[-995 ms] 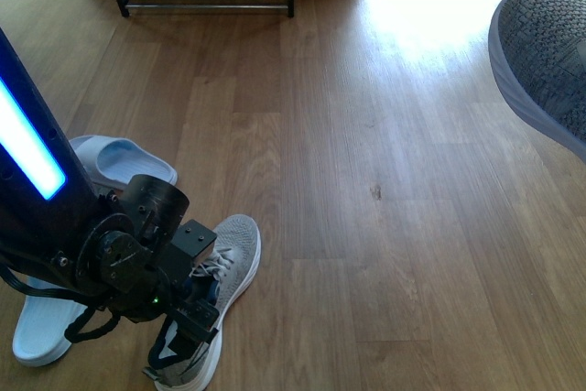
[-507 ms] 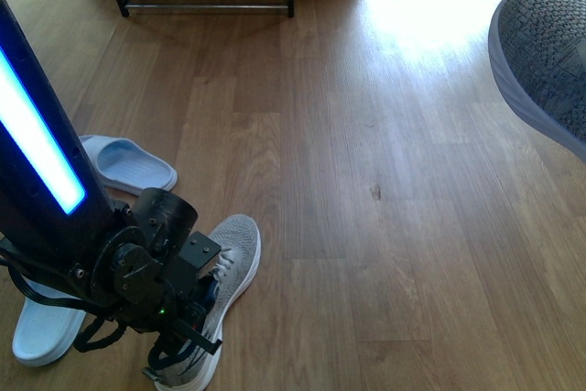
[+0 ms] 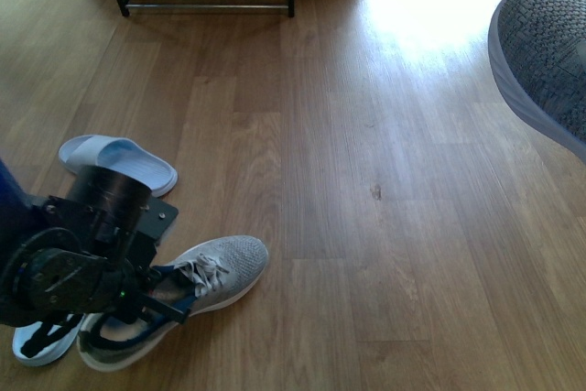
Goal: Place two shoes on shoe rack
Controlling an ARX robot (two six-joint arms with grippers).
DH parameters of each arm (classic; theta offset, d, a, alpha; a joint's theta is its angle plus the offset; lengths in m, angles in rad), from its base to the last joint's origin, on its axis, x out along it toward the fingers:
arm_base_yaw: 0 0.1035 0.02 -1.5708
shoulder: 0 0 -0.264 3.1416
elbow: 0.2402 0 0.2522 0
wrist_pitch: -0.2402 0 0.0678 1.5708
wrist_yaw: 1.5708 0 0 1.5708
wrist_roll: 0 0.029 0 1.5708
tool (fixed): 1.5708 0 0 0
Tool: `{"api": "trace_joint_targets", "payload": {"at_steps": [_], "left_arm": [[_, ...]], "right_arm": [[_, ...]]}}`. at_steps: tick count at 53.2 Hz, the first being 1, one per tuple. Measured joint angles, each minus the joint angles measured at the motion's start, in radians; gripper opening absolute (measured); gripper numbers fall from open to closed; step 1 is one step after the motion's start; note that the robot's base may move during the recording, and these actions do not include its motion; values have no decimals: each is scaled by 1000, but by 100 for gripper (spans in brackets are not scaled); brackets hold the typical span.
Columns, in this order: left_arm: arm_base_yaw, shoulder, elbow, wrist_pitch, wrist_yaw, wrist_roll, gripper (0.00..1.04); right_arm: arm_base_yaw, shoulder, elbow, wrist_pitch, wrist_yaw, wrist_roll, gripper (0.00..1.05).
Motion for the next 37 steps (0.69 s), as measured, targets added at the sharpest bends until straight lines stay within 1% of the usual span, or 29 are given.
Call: {"api": "trace_joint_targets", "payload": {"at_steps": [6, 10, 18, 28, 37], "left_arm": [[16, -138, -103, 80, -10, -23, 2], [33, -227, -169, 130, 11, -94, 2], [60, -379, -264, 174, -5, -200, 2], [74, -623, -377, 182, -47, -267, 2], [62, -906, -469, 109, -77, -296, 2]], "right_arm": [[0, 0, 0, 0, 0, 0, 1], [0, 0, 0, 0, 0, 0, 1], [0, 0, 0, 0, 0, 0, 1], [0, 0, 0, 0, 0, 0, 1], [0, 0, 0, 0, 0, 0, 1]]}}
